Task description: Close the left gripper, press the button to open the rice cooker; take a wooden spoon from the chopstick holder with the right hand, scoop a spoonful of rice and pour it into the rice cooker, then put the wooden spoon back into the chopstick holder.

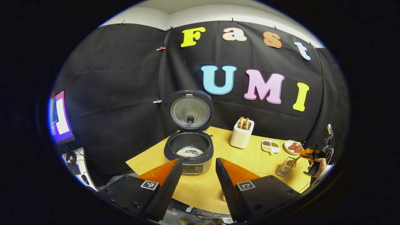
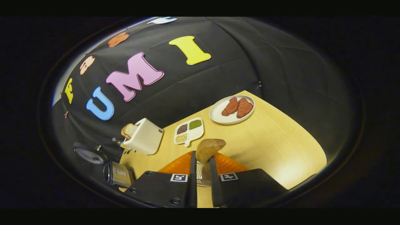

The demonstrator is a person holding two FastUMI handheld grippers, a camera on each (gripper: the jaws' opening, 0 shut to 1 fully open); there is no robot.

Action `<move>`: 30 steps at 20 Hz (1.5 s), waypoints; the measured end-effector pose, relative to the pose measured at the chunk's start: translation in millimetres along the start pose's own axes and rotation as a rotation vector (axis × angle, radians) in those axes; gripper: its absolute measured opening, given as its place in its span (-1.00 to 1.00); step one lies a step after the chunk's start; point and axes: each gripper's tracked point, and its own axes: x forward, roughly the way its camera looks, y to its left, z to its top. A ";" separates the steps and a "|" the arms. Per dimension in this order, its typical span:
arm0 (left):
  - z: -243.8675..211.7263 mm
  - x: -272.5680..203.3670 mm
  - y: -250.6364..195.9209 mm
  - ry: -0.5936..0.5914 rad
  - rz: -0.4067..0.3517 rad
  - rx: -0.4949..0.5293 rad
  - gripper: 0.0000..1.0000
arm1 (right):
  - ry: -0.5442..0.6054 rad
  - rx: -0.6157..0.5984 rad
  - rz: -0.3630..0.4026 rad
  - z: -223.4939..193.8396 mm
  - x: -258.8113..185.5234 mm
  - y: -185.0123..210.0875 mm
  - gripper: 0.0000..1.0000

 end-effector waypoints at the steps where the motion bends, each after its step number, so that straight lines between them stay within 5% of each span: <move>1: 0.1 1.3 -3.9 0.000 -0.010 0.005 0.52 | -0.003 0.006 0.000 0.1 -2.0 -2.9 -0.53; 2: 2.2 2.8 -8.5 -0.003 -0.020 0.006 0.52 | -0.002 0.008 0.001 0.0 -4.3 -3.8 -0.09; 4: 4.9 5.0 -15.9 -0.009 -0.040 0.010 0.52 | -0.004 0.017 -0.005 1.8 -9.0 -6.9 -0.02; 5: 6.8 6.0 -19.1 -0.014 -0.052 0.013 0.52 | -0.004 0.024 -0.007 2.2 -14.1 -7.8 0.19; 9: 11.5 8.8 -20.4 -0.029 -0.086 0.012 0.52 | -0.017 0.034 -0.042 1.4 -26.8 -16.6 0.53; 17: 51.7 32.6 3.9 -0.133 -0.158 0.013 0.51 | -0.016 0.020 -0.068 -20.8 -74.2 7.2 0.62; 24: 123.6 107.8 54.5 -0.231 -0.228 -0.071 0.56 | -0.041 -0.062 -0.073 -62.5 -126.7 83.2 0.63; 25: 132.5 120.8 59.6 -0.241 -0.235 -0.075 0.62 | -0.041 -0.077 -0.070 -71.0 -137.3 94.4 0.49; 26: 141.7 132.0 61.6 -0.245 -0.249 -0.088 0.64 | -0.047 -0.089 -0.071 -79.0 -146.8 104.5 0.65; 30: 178.0 169.3 62.9 -0.292 -0.280 -0.034 0.78 | -0.089 -0.160 -0.084 -106.6 -186.4 132.7 0.77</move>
